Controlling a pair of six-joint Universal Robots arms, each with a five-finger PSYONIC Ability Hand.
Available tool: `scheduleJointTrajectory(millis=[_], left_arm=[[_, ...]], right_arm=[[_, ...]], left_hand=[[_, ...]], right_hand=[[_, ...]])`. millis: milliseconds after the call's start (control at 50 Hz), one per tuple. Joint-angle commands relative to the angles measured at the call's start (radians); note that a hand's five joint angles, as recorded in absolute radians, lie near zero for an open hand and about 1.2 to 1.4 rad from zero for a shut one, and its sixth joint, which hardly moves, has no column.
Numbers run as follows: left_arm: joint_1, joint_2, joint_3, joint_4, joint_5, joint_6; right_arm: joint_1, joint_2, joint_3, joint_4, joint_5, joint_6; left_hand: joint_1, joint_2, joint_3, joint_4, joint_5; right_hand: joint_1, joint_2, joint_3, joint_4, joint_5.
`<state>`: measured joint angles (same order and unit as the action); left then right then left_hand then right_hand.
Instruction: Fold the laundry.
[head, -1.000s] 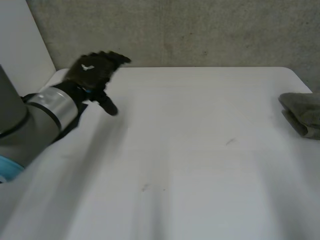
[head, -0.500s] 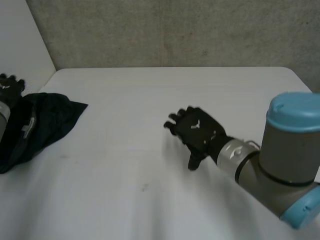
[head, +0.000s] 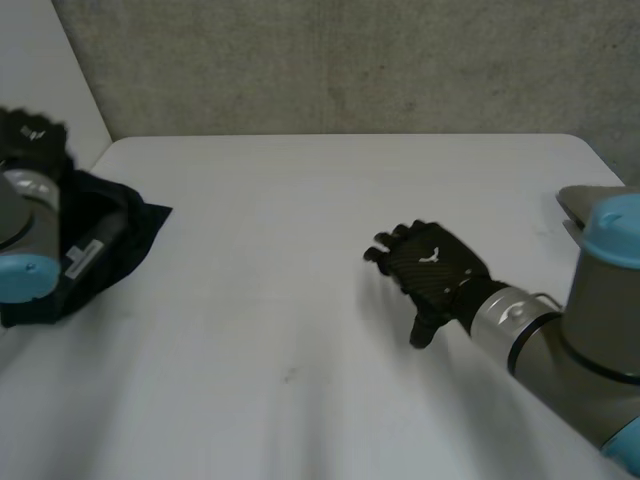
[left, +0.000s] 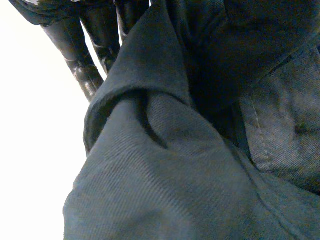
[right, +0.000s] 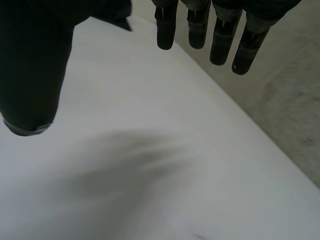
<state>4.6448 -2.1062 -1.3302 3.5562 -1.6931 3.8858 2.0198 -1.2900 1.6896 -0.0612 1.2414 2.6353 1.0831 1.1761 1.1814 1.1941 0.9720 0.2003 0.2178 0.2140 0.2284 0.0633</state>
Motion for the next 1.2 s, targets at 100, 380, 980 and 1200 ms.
scheduleJointTrajectory(millis=[100, 380, 980, 1200], left_arm=[[-0.528, 0.184, -0.130, -0.175, 0.099, -0.563], [-0.643, 0.115, -0.092, -0.326, 0.147, -0.704], [-0.215, 0.103, -0.218, -0.372, 0.273, -0.186], [-0.238, 0.052, -0.198, -0.402, 0.240, -0.195]], right_arm=[[-0.160, -0.098, -0.013, -0.038, 0.032, 0.035], [-0.208, -0.117, -0.010, -0.061, 0.059, 0.045], [0.033, 0.202, -0.162, 0.095, 0.059, 0.460], [0.040, 0.296, -0.258, 0.005, 0.085, 0.534]], left_hand=[[0.313, 0.220, 0.215, 0.202, 0.250], [-0.909, -1.002, -1.007, -1.020, -0.972], [-0.861, -0.954, -0.959, -0.972, -0.924], [0.313, 0.220, 0.215, 0.202, 0.250]], right_hand=[[-0.026, -0.043, -0.039, -0.054, -0.063], [-0.026, -0.043, -0.039, -0.054, -0.063], [-0.026, -0.043, -0.039, -0.054, -0.063], [1.196, 1.178, 1.182, 1.168, 1.158]])
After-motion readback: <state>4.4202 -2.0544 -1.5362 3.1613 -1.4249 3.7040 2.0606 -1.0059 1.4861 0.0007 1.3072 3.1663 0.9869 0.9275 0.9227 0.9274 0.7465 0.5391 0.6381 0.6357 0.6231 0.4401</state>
